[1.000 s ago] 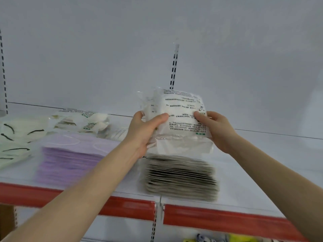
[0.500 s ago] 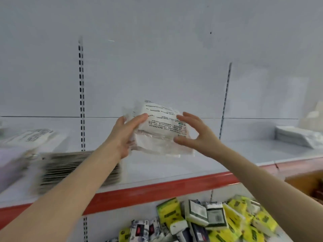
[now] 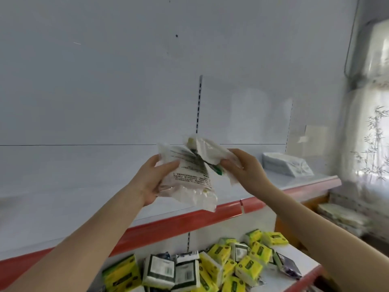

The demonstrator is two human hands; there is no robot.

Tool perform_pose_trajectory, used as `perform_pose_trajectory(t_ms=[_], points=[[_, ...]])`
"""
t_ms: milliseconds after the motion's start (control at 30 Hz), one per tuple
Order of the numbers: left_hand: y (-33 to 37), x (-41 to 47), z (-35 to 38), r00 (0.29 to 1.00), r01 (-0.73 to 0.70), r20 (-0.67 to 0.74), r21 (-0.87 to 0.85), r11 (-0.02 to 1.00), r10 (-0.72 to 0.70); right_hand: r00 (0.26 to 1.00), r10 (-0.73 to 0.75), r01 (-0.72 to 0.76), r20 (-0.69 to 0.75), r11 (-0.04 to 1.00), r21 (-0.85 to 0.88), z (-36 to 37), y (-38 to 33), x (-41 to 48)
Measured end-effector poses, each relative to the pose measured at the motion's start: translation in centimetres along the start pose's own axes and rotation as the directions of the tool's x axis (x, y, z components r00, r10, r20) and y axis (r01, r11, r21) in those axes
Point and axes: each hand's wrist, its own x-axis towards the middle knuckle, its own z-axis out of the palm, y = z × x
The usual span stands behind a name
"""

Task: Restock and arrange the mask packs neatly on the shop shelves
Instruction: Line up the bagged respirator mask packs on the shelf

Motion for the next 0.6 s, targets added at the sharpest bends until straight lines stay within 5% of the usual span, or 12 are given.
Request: perform_pose_trajectory(t_ms=[167, 467, 600], points=[[-1.1, 3.8, 1.9, 0.997, -0.017, -0.073, 0.11, 0.994, 0.025, 0.972, 0.184, -0.177, -0.15, 0.982, 0.06, -2.8, 5.6, 1.2], [-2.3, 14.2, 4.7, 0.979, -0.119, -0.113, 0.359, 0.926, 0.169, 0.916, 0.397, -0.38, -0.055, 0.904, 0.195, -4.3, 15.3, 6.7], [-2.1, 19.1, 6.0, 0.984, -0.106, -0.096, 0.344, 0.933, 0.148, 0.89, 0.453, -0.43, -0.06, 0.875, 0.224, -5.1, 19.1, 10.9]])
